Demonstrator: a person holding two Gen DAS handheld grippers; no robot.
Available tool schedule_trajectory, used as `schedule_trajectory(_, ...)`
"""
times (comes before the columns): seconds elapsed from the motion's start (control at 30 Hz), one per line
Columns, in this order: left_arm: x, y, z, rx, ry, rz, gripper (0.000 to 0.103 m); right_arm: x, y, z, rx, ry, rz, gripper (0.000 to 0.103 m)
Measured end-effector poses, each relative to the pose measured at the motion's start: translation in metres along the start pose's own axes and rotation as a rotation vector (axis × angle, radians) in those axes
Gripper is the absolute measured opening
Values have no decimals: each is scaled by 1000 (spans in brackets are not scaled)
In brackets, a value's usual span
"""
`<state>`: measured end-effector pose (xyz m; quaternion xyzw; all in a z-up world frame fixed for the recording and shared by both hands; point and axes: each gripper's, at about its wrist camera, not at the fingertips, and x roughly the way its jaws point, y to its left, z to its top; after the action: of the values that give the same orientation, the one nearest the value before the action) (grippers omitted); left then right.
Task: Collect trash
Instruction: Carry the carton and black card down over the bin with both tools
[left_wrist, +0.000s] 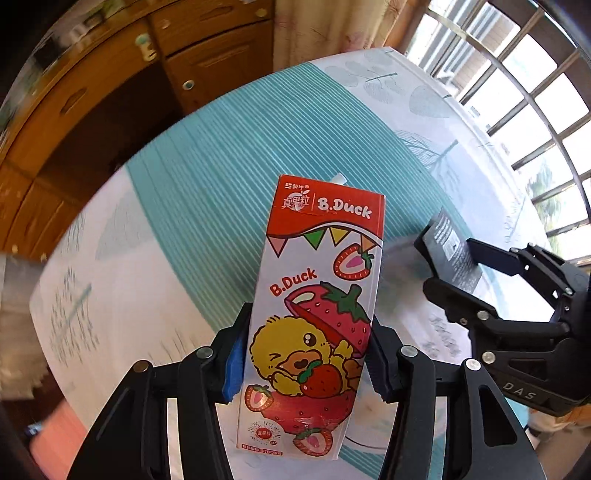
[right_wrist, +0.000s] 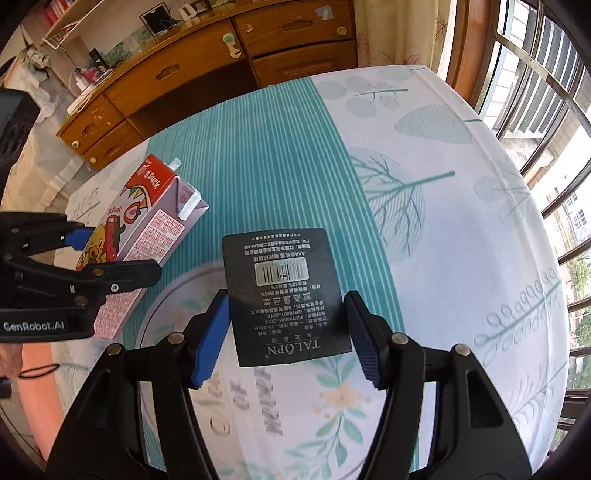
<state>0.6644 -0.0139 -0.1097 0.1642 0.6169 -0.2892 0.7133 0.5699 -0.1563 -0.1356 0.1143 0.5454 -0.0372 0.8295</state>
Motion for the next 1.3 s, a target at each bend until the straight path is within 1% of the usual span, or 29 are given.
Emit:
schedule_trajectory(0.13, -23, -20, -44, -101, -19, -27, 53, -33, 0, -25, -28, -18, 34, 59)
schedule_trajectory(0.17, -30, -33, -56, -124, -25, -29, 53, -43, -1, -32, -35, -23, 44, 59)
schedule_trajectory(0.43, -86, -121, -153, -266, -129, 23, 53, -136, -28, -105, -134, -63, 108, 59)
schedule_trajectory(0.5, -101, -149, -183, -297, -164, 34, 53, -161, -37, -126, -168, -78, 118, 59)
schedule_trajectory(0.53, -105, -171, -196, -313, -182, 40, 53, -173, -41, -134, -182, -84, 125, 59)
schedule_trajectory(0.63, -120, -218, -237, -355, -237, 56, 53, -210, -57, -165, -235, -109, 144, 59)
schedule_trajectory(0.83, -146, -315, -310, -427, -299, 74, 53, -277, -91, -230, -319, -132, 195, 59)
schedule_trajectory(0.93, -152, -355, -342, -451, -309, 86, 53, -299, -103, -259, -350, -121, 218, 59)
schedule_trajectory(1.07, -147, -395, -380, -495, -294, 77, 53, -316, -120, -306, -364, -68, 246, 59)
schedule_trajectory(1.17, -135, -408, -398, -518, -270, 75, 53, -316, -130, -334, -366, -24, 251, 59)
schedule_trajectory(1.3, -120, -422, -417, -513, -239, 87, 53, -304, -144, -369, -332, 49, 257, 59)
